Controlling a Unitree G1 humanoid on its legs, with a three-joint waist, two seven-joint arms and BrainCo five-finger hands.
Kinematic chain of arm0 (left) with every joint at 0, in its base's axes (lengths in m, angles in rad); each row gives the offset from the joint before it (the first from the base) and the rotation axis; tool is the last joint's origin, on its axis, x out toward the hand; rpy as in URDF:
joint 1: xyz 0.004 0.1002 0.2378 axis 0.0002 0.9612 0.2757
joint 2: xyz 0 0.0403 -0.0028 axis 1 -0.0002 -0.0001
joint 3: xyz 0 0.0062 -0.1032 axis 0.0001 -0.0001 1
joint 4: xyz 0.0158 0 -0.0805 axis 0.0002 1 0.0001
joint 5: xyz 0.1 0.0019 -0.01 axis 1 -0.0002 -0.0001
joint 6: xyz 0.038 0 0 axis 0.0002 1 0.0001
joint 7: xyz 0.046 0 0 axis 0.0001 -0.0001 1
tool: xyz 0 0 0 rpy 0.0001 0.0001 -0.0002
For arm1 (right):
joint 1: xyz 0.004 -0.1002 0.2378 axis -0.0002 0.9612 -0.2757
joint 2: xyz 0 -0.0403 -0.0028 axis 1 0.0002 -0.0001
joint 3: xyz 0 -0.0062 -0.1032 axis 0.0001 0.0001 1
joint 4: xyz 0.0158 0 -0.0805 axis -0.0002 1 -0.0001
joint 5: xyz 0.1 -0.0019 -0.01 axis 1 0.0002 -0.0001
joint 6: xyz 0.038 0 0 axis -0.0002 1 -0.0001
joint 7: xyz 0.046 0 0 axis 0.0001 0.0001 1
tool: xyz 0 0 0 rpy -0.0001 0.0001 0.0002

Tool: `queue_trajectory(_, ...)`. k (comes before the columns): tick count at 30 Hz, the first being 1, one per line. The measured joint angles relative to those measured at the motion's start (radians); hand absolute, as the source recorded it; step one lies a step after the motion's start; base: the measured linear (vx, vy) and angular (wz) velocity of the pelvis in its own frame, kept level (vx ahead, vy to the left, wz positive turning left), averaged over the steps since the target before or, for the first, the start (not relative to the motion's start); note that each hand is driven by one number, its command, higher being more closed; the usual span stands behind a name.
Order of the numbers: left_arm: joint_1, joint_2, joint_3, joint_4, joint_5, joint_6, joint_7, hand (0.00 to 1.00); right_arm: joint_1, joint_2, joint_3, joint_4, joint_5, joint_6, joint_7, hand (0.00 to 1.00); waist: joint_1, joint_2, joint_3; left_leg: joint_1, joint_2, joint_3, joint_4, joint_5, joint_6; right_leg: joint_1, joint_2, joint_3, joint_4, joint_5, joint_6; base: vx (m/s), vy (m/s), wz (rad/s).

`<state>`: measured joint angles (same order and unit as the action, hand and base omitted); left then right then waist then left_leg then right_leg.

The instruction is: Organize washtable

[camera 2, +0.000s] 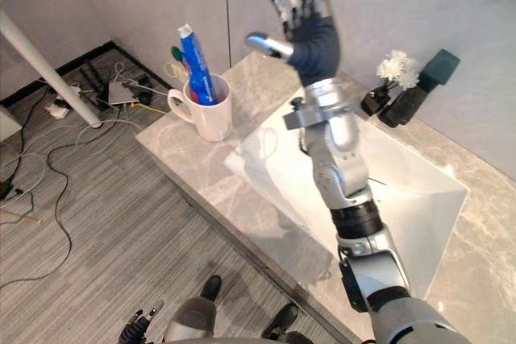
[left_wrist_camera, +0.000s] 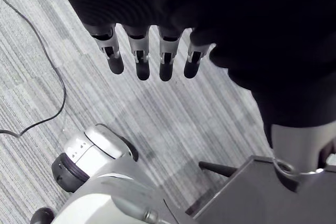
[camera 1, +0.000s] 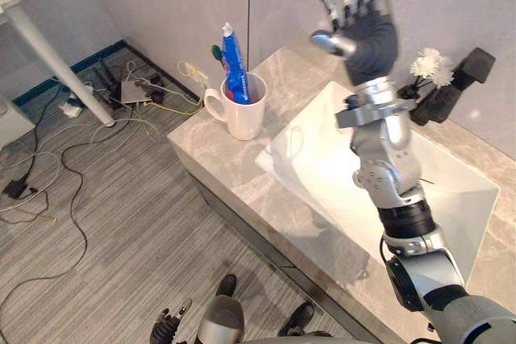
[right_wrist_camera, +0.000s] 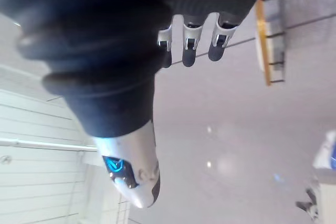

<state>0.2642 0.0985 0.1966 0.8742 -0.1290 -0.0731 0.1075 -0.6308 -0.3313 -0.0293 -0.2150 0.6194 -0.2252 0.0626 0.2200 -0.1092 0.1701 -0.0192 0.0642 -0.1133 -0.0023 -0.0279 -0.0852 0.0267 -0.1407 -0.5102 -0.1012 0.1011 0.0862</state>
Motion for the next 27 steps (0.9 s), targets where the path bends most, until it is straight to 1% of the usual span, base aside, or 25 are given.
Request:
queue_trajectory(1,0.0,-0.001,0.003,-0.001,0.006,0.0,0.0,0.0,0.023,-0.033,-0.056,-0.02,0.001,-0.007,0.004,0.0,-0.013,0.001,-0.014,0.001,-0.001,0.009,0.0,-0.001,0.002,-0.004,-0.001,0.009,0.0,0.002,0.001,0.01,0.025,-0.23)
queue_trajectory(3,-0.006,-0.003,0.003,-0.002,0.007,-0.002,-0.001,0.0,0.047,-0.075,-0.142,-0.046,0.005,-0.012,0.004,0.0,-0.022,0.001,-0.029,0.0,-0.001,0.028,-0.001,-0.002,0.003,-0.017,-0.001,0.028,-0.002,0.01,-0.002,0.0,0.028,-0.31)
queue_trajectory(4,-0.009,-0.005,0.003,-0.003,0.007,-0.003,-0.005,0.0,0.061,-0.105,-0.233,-0.053,0.015,-0.032,0.002,0.0,-0.045,0.003,-0.037,0.001,-0.002,0.038,-0.001,-0.003,0.004,-0.025,-0.002,0.043,-0.003,0.014,-0.003,-0.01,0.019,-0.3)
queue_trajectory(5,-0.011,-0.005,0.003,-0.003,0.007,-0.003,-0.009,0.0,0.073,-0.116,-0.273,-0.06,0.021,-0.039,0.001,0.0,-0.051,0.004,-0.041,0.0,-0.002,0.041,-0.001,-0.004,0.005,-0.03,-0.002,0.049,-0.004,0.015,-0.003,-0.02,0.017,-0.32)
queue_trajectory(7,-0.019,-0.007,0.003,-0.003,0.015,-0.003,-0.019,0.0,0.155,-0.153,-0.444,-0.091,0.039,-0.073,-0.009,0.0,-0.085,0.012,-0.055,0.001,-0.003,0.06,-0.001,-0.006,0.008,-0.036,-0.003,0.06,-0.004,0.017,-0.003,-0.02,0.015,-0.18)
queue_trajectory(8,-0.019,-0.009,0.003,-0.003,0.015,-0.003,-0.019,0.0,0.174,-0.159,-0.486,-0.091,0.039,-0.081,-0.016,0.0,-0.092,0.014,-0.061,0.001,-0.003,0.063,-0.001,-0.007,0.01,-0.039,-0.003,0.064,-0.004,0.017,-0.003,0.0,0.016,-0.24)
queue_trajectory(9,-0.019,-0.012,0.004,-0.002,0.015,-0.003,-0.019,0.0,0.21,-0.17,-0.566,-0.091,0.04,-0.093,-0.029,0.0,-0.1,0.02,-0.075,0.0,-0.003,0.076,-0.001,-0.01,0.011,-0.051,-0.003,0.076,-0.004,0.018,-0.004,0.0,0.008,-0.31)
queue_trajectory(10,-0.021,-0.015,0.006,-0.002,0.016,-0.003,-0.019,0.0,0.227,-0.177,-0.602,-0.091,0.039,-0.102,-0.042,0.0,-0.102,0.024,-0.079,0.001,-0.002,0.085,-0.001,-0.011,0.011,-0.055,-0.003,0.083,-0.004,0.019,-0.005,0.01,0.014,-0.41)
queue_trajectory(12,-0.025,-0.025,0.013,-0.003,0.018,-0.003,-0.019,0.0,0.326,-0.198,-0.748,-0.085,0.034,-0.128,-0.079,0.0,-0.134,0.041,-0.099,0.001,-0.003,0.103,-0.001,-0.016,0.013,-0.067,-0.002,0.104,-0.004,0.021,-0.004,0.02,0.011,-0.27)
queue_trajectory(14,-0.024,-0.034,0.02,-0.002,0.018,-0.003,-0.02,0.0,0.407,-0.195,-0.831,-0.057,0.02,-0.144,-0.107,0.0,-0.156,0.049,-0.116,0.001,-0.002,0.122,-0.001,-0.022,0.012,-0.086,-0.001,0.123,-0.004,0.021,-0.004,0.02,0.01,-0.32)
queue_trajectory(15,-0.026,-0.037,0.039,-0.002,0.018,-0.003,-0.02,0.0,0.452,-0.192,-0.877,-0.023,0.012,-0.146,-0.122,0.0,-0.165,0.053,-0.124,0.004,-0.001,0.142,-0.001,-0.026,0.013,-0.089,0.0,0.14,-0.004,0.022,-0.004,0.03,0.01,-0.42)
queue_trajectory(16,-0.027,-0.041,0.045,-0.002,0.018,-0.003,-0.02,0.0,0.473,-0.188,-0.896,-0.007,0.0,-0.144,-0.134,0.0,-0.176,0.055,-0.128,0.005,-0.002,0.147,-0.001,-0.027,0.013,-0.092,0.001,0.147,-0.004,0.024,-0.004,0.04,0.01,-0.37)
queue_trajectory(18,-0.028,-0.048,0.055,-0.001,0.02,-0.003,-0.02,0.0,0.543,-0.15,-0.951,0.034,-0.05,-0.138,-0.171,0.0,-0.203,0.056,-0.139,0.011,-0.001,0.166,-0.004,-0.03,0.014,-0.1,0.002,0.163,-0.004,0.025,-0.004,0.03,0.007,-0.25)
queue_trajectory(19,-0.028,-0.054,0.069,-0.001,0.023,-0.002,-0.021,0.0,0.572,-0.123,-0.965,0.044,-0.089,-0.127,-0.2,0.0,-0.21,0.058,-0.141,0.02,0.0,0.176,-0.007,-0.034,0.015,-0.101,0.003,0.17,-0.004,0.024,-0.003,0.02,0.004,-0.33)
queue_trajectory(20,-0.03,-0.066,0.084,-0.002,0.024,-0.002,-0.021,0.0,0.615,-0.079,-0.98,0.049,-0.129,-0.111,-0.229,0.0,-0.209,0.054,-0.146,0.035,0.001,0.194,-0.014,-0.035,0.016,-0.1,0.005,0.183,-0.004,0.021,0.0,0.02,0.003,-0.37)
queue_trajectory(21,-0.033,-0.089,0.106,-0.002,0.025,-0.001,-0.021,0.0,0.66,-0.026,-0.987,0.047,-0.164,-0.097,-0.248,0.0,-0.211,0.059,-0.158,0.042,0.004,0.207,-0.017,-0.038,0.018,-0.099,0.004,0.183,-0.004,0.013,-0.005,0.02,0.0,-0.32)
queue_trajectory(22,-0.036,-0.098,0.12,-0.002,0.026,-0.001,-0.021,0.0,0.687,0.002,-0.986,0.046,-0.186,-0.092,-0.261,0.0,-0.212,0.057,-0.162,0.045,0.005,0.213,-0.016,-0.04,0.018,-0.099,0.003,0.183,-0.004,0.012,-0.005,0.02,0.005,-0.22)
queue_trajectory(23,-0.046,-0.119,0.135,-0.002,0.027,0.001,-0.021,0.0,0.732,0.059,-0.983,0.045,-0.232,-0.07,-0.285,0.0,-0.211,0.058,-0.165,0.053,0.006,0.23,-0.016,-0.043,0.019,-0.094,0.002,0.182,-0.004,0.012,-0.005,0.01,0.007,-0.16)
queue_trajectory(25,-0.053,-0.143,0.161,-0.01,0.033,0.003,-0.022,0.0,0.784,0.156,-0.952,0.045,-0.291,-0.027,-0.317,0.0,-0.209,0.06,-0.17,0.064,0.008,0.256,-0.014,-0.051,0.019,-0.093,-0.001,0.173,-0.004,0.012,-0.006,0.01,0.013,-0.29)
queue_trajectory(26,-0.054,-0.15,0.164,-0.012,0.033,0.005,-0.022,0.0,0.796,0.182,-0.94,0.044,-0.305,-0.016,-0.324,0.0,-0.208,0.061,-0.171,0.067,0.01,0.264,-0.012,-0.055,0.019,-0.092,-0.002,0.165,-0.004,0.012,-0.006,0.01,0.011,-0.34)
queue_trajectory(27,-0.059,-0.157,0.167,-0.014,0.036,0.01,-0.022,0.0,0.822,0.233,-0.928,0.044,-0.322,0.006,-0.328,0.0,-0.207,0.062,-0.172,0.068,0.014,0.274,0.005,-0.068,0.02,-0.08,-0.005,0.148,-0.004,0.012,-0.007,0.03,0.009,-0.26)
